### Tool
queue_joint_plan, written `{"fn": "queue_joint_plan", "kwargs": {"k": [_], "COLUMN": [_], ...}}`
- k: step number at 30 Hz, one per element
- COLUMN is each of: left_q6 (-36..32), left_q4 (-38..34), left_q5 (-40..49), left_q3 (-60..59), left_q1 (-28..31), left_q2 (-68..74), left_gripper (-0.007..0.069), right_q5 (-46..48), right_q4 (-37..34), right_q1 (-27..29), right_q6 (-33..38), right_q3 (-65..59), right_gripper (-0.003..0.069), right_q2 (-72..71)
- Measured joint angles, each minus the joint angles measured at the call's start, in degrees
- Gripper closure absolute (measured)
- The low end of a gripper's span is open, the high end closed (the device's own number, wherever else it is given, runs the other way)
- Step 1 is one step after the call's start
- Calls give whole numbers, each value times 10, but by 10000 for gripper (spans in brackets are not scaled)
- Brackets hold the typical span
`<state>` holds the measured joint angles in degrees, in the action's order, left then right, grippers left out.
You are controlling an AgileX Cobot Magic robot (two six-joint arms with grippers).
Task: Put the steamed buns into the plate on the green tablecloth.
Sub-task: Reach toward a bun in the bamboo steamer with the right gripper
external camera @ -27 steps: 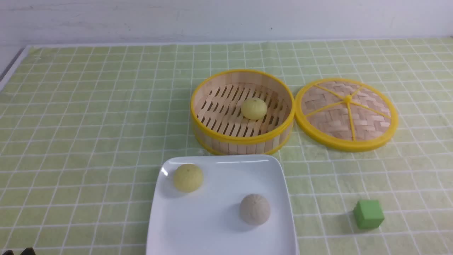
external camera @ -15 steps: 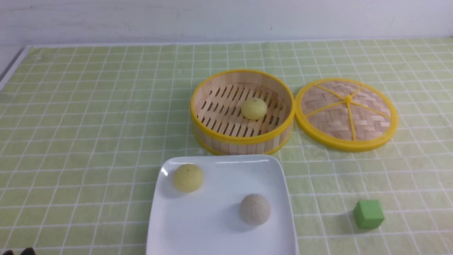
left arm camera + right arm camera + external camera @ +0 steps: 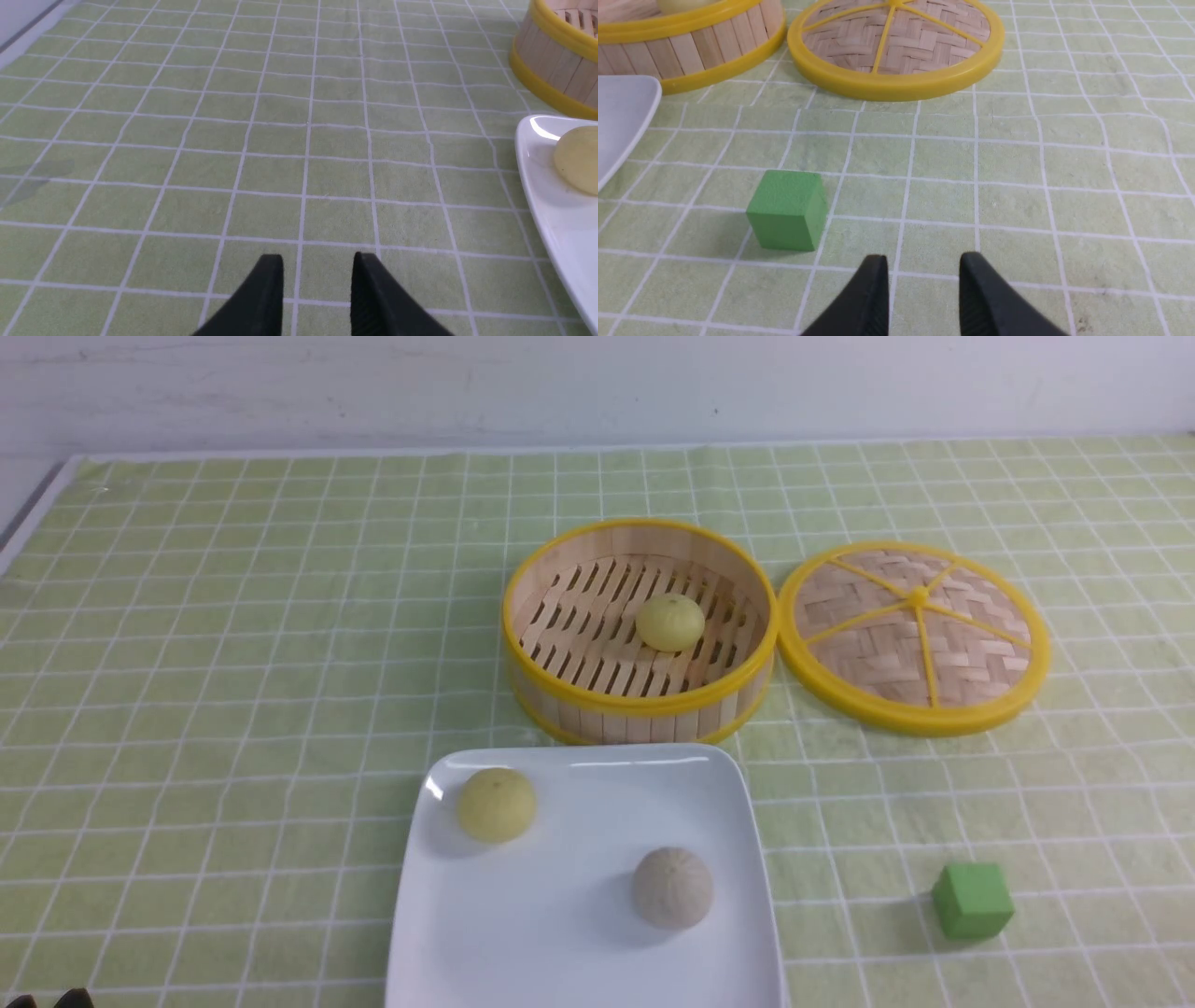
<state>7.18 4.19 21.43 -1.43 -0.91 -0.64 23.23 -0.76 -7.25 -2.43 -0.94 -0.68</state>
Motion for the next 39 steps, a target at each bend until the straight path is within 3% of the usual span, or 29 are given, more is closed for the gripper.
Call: {"fn": "queue_joint_plan", "kwargs": {"k": [16, 18, 24, 29, 32, 35, 39], "left_q6": [6, 51, 306, 386, 384, 323, 184], "left_q4": [9, -32, -307, -374, -381, -367, -314], "left_q5": [-4, -13, -24, -45, -72, -61, 29], "left_q3": [0, -1, -1, -2, -1, 39, 164], "left_q1": [0, 0, 0, 0, 0, 0, 0], "left_q2": [0, 0, 0, 0, 0, 0, 33], "left_gripper": [385, 385, 385, 385, 396, 443, 587], "right_q5": [-7, -20, -56, -72, -99, -106, -34], "right_q4": [2, -34, -264, -344, -348, -318, -180], "right_q1": [0, 0, 0, 0, 0, 0, 0], "right_q6": [-2, -33, -212, -254, -252, -226, -173], "right_q3": [-1, -4, -5, -5, -1, 45, 178], "right_gripper": [419, 419, 419, 419, 432, 497, 648], "right_q2": [0, 0, 0, 0, 0, 6, 116]}}
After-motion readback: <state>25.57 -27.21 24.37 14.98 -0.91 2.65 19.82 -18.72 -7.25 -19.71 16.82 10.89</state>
